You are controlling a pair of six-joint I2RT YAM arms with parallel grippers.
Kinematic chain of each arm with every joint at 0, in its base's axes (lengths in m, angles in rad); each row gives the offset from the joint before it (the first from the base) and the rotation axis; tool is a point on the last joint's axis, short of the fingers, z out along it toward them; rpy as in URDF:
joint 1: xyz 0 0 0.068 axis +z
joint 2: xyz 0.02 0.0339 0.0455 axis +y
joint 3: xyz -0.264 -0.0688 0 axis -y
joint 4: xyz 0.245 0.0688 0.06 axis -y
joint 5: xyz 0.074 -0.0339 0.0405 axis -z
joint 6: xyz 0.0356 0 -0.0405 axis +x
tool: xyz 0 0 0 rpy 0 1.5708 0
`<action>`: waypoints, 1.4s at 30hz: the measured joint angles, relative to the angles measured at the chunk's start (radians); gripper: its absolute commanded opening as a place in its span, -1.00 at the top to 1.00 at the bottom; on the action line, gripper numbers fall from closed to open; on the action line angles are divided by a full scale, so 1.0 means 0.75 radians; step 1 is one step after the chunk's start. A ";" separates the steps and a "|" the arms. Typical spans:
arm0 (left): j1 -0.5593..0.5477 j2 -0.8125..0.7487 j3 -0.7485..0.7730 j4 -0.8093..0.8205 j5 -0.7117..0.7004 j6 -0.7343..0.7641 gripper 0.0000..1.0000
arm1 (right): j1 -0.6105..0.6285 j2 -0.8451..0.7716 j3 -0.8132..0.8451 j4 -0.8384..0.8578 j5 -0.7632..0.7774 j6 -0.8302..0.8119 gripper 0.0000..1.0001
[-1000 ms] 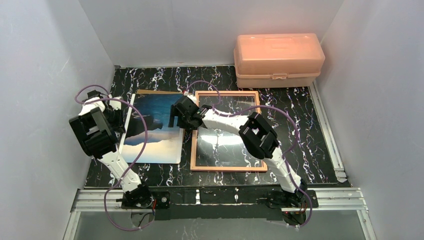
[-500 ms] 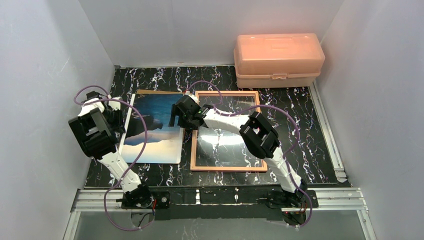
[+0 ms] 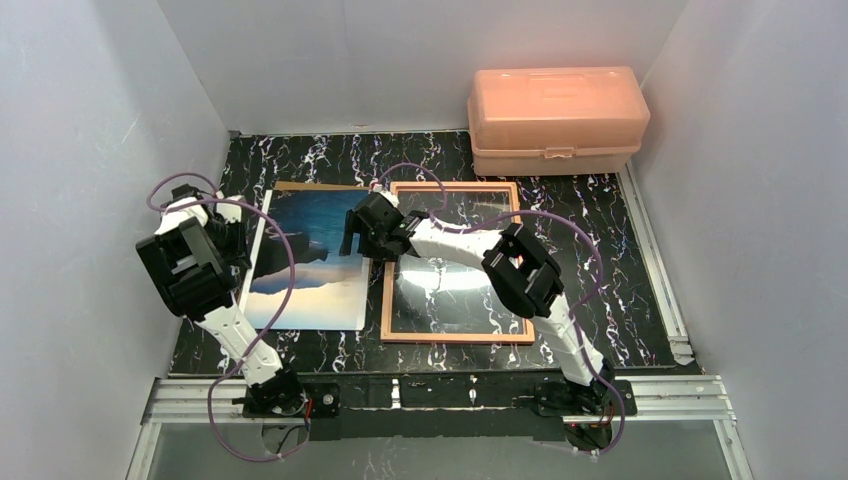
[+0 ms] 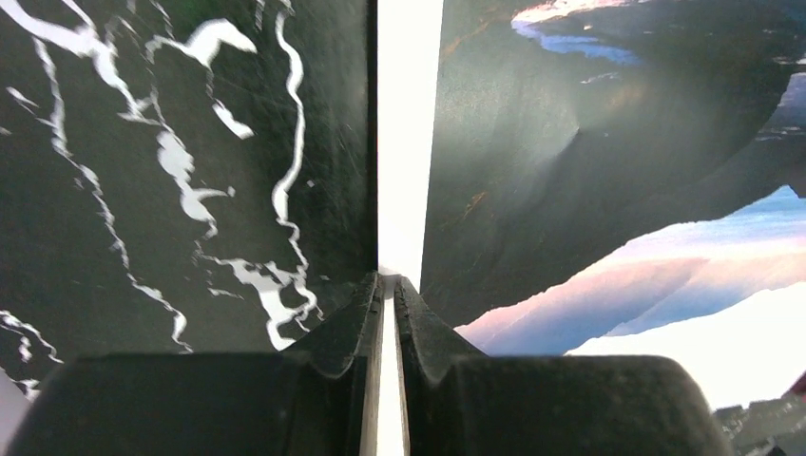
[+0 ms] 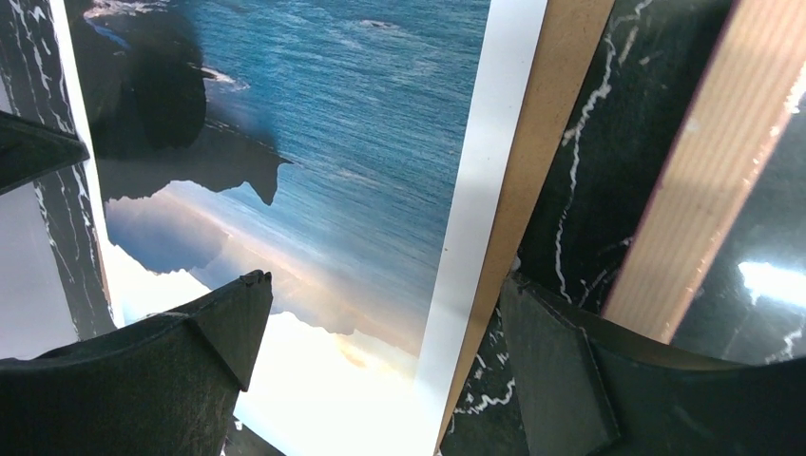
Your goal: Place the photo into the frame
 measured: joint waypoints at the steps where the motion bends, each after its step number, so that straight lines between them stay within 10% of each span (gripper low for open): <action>1: 0.002 -0.006 -0.002 -0.020 0.006 0.005 1.00 | 0.000 -0.011 -0.016 -0.001 -0.002 0.001 -0.94; 13: 0.007 -0.307 -0.101 -0.173 0.072 0.078 0.87 | 0.027 -0.037 -0.052 -0.005 -0.050 0.019 -0.96; 42: 0.108 -0.305 -0.377 0.007 -0.112 0.272 0.95 | 0.202 -0.140 -0.225 0.027 -0.154 0.123 -0.94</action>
